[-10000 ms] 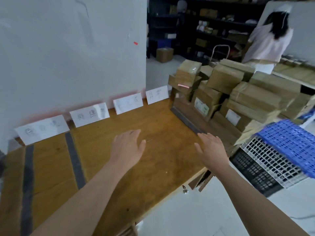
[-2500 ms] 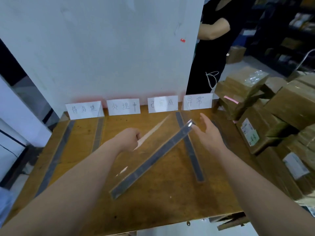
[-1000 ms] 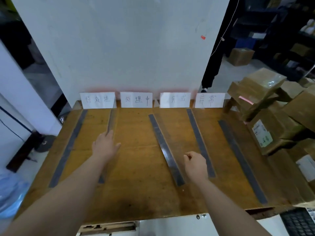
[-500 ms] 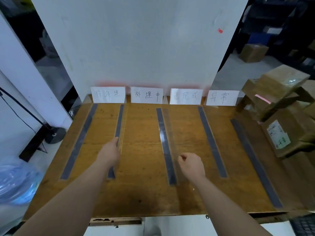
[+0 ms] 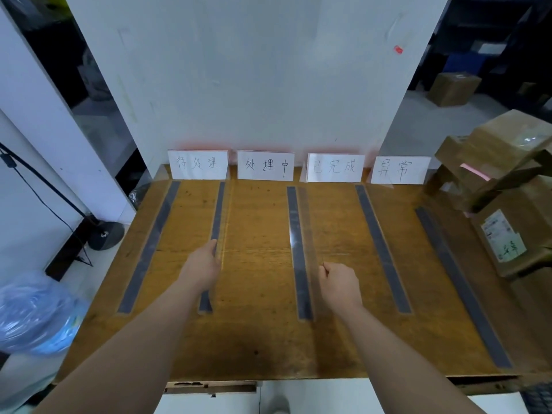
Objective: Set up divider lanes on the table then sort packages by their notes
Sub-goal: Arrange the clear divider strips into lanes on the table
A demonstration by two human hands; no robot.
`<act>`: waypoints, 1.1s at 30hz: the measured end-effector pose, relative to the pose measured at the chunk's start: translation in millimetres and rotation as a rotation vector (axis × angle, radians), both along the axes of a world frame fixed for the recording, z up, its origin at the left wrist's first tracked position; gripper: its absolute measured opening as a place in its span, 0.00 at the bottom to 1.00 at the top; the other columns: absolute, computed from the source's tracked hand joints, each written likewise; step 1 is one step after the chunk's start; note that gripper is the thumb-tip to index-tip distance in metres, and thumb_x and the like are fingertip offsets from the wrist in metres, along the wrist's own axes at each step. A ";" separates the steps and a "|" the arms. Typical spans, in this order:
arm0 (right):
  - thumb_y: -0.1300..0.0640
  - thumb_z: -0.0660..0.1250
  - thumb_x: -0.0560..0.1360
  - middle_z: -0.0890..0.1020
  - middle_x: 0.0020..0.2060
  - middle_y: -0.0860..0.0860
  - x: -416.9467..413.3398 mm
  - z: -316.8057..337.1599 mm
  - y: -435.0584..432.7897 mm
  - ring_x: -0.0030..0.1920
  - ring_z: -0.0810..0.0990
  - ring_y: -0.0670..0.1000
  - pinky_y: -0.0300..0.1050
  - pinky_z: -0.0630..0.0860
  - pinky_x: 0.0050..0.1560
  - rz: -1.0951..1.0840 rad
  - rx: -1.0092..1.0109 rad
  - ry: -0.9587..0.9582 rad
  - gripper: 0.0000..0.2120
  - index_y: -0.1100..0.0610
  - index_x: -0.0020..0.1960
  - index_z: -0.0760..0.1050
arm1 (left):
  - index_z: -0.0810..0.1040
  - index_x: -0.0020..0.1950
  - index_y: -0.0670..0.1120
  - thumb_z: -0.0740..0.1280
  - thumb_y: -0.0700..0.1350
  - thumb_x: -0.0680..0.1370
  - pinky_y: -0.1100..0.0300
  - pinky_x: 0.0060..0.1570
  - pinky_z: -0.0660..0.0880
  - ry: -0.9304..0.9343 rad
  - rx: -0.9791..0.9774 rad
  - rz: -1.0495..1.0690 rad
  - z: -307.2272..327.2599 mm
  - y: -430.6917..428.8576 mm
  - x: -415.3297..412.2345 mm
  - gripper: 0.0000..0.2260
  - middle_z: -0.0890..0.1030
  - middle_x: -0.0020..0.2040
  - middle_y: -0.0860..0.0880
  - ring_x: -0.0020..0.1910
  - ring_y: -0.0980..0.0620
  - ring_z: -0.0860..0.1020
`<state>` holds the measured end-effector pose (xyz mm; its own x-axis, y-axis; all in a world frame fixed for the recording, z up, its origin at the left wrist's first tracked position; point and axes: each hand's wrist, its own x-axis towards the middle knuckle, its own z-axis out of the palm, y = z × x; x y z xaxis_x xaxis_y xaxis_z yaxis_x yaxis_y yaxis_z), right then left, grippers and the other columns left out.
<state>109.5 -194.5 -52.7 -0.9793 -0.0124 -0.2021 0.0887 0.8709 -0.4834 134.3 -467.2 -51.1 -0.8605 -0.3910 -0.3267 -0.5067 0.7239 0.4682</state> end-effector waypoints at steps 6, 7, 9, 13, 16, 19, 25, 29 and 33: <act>0.53 0.58 0.81 0.80 0.35 0.48 -4.2 -1.2 -5.4 0.37 0.78 0.46 0.42 0.78 0.39 0.017 -0.036 -0.006 0.15 0.53 0.39 0.76 | 0.59 0.79 0.46 0.58 0.44 0.83 0.51 0.61 0.73 0.010 0.008 0.004 3.1 -1.1 3.6 0.23 0.72 0.71 0.43 0.66 0.43 0.73; 0.54 0.57 0.81 0.79 0.35 0.48 -4.9 -1.0 -5.1 0.35 0.77 0.46 0.41 0.76 0.36 0.026 -0.039 0.000 0.16 0.53 0.37 0.75 | 0.59 0.79 0.46 0.58 0.44 0.83 0.51 0.59 0.74 0.010 0.009 0.003 2.8 -2.0 4.3 0.23 0.73 0.70 0.43 0.64 0.43 0.75; 0.54 0.57 0.81 0.79 0.34 0.49 -7.0 -1.4 -3.9 0.35 0.78 0.48 0.44 0.77 0.37 0.039 -0.045 0.002 0.16 0.54 0.37 0.75 | 0.59 0.79 0.47 0.58 0.45 0.83 0.52 0.57 0.75 0.014 0.001 0.000 2.5 -3.0 6.1 0.23 0.74 0.69 0.44 0.63 0.44 0.75; 0.53 0.57 0.81 0.80 0.36 0.49 -10.7 -1.6 0.0 0.37 0.79 0.48 0.48 0.80 0.42 0.044 -0.033 0.003 0.16 0.54 0.40 0.77 | 0.59 0.79 0.46 0.58 0.44 0.83 0.52 0.60 0.73 0.009 -0.007 0.002 3.9 -0.8 5.5 0.23 0.73 0.70 0.44 0.65 0.44 0.74; 0.53 0.56 0.81 0.80 0.36 0.49 -13.1 -0.4 3.7 0.37 0.79 0.48 0.48 0.80 0.43 0.053 -0.013 0.012 0.16 0.54 0.40 0.77 | 0.60 0.78 0.46 0.58 0.44 0.83 0.52 0.60 0.73 0.014 -0.005 0.001 5.1 1.1 4.1 0.23 0.74 0.69 0.44 0.65 0.44 0.74; 0.54 0.57 0.81 0.80 0.36 0.49 -16.1 0.6 5.2 0.38 0.79 0.49 0.49 0.80 0.43 0.048 -0.004 0.021 0.16 0.55 0.40 0.77 | 0.61 0.78 0.46 0.59 0.44 0.83 0.51 0.62 0.73 0.023 -0.005 0.010 5.2 2.1 4.8 0.23 0.74 0.70 0.44 0.66 0.44 0.74; 0.53 0.58 0.81 0.80 0.37 0.48 -18.1 -0.2 5.5 0.38 0.79 0.47 0.47 0.80 0.43 0.056 -0.024 0.014 0.13 0.53 0.42 0.78 | 0.58 0.79 0.47 0.58 0.44 0.83 0.52 0.60 0.74 0.005 0.007 0.019 6.7 2.7 5.4 0.24 0.72 0.71 0.44 0.66 0.44 0.74; 0.53 0.59 0.81 0.80 0.37 0.48 -17.6 -0.8 8.5 0.38 0.79 0.47 0.48 0.80 0.44 0.070 -0.071 0.005 0.13 0.54 0.42 0.78 | 0.59 0.79 0.47 0.59 0.44 0.83 0.51 0.61 0.74 0.002 -0.003 0.009 8.4 3.6 5.7 0.24 0.73 0.70 0.44 0.65 0.44 0.74; 0.53 0.60 0.81 0.81 0.36 0.48 -18.5 0.1 10.1 0.37 0.79 0.47 0.47 0.80 0.43 0.077 -0.086 0.001 0.13 0.54 0.42 0.79 | 0.59 0.79 0.47 0.59 0.44 0.83 0.51 0.61 0.74 -0.003 0.009 0.015 9.0 3.6 6.2 0.24 0.73 0.71 0.44 0.65 0.44 0.74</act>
<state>91.0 -184.4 -52.6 -0.9750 -0.1050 -0.1958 0.0223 0.8307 -0.5563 140.5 -463.6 -42.0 -0.8534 -0.4012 -0.3329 -0.5192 0.7116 0.4733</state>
